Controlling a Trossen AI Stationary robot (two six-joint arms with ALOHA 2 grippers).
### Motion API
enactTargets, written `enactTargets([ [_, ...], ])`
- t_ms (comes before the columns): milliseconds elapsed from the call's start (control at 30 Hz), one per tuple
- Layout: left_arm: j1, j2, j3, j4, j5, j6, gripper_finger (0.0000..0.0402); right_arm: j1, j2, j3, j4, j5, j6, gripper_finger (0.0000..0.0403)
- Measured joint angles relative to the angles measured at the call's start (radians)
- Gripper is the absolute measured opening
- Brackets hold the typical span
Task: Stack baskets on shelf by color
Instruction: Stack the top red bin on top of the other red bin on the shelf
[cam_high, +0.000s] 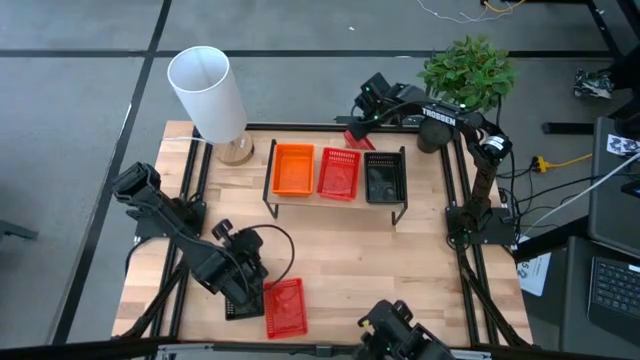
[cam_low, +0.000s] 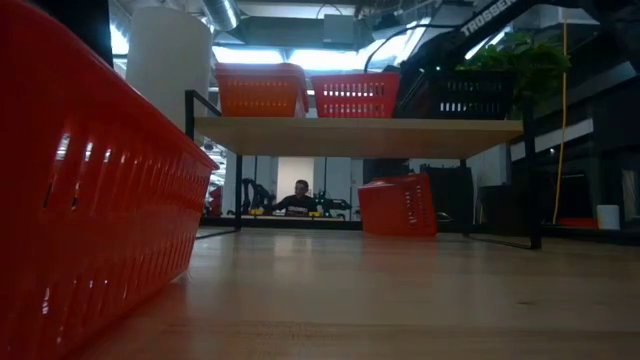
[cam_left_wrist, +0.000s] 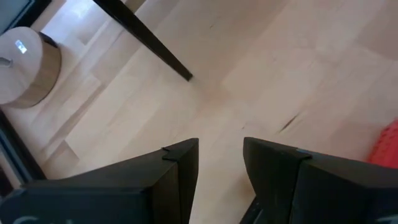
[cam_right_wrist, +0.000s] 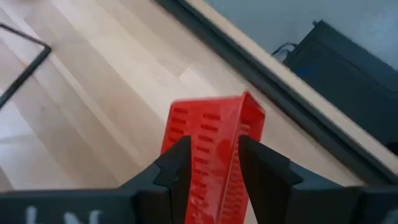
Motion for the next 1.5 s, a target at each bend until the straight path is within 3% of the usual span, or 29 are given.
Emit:
enactTargets([
  [233,0.0,0.0,0.0,-0.033,0.0,0.0,0.0119,-0.001,0.0,0.005,0.001,0.018,-0.003,0.0133],
  [733,0.0,0.0,0.0,-0.06,-0.001,0.0,0.0119,-0.005,0.06,-0.005,-0.001,-0.079,0.012,0.0133],
  [867,0.0,0.0,0.0,-0.062,-0.001,0.0,0.0119,-0.006,0.058,0.006,-0.001,-0.07,0.028,0.0104],
  [1067,0.0,0.0,0.0,-0.067,-0.001,0.0,0.0119,-0.005,0.058,0.019,-0.014,-0.064,0.02,0.0013],
  [1500,-0.017,0.0,0.0,-0.062,-0.001,0.0,0.0119,0.02,-0.018,0.041,-0.024,-0.056,0.026,0.0003],
])
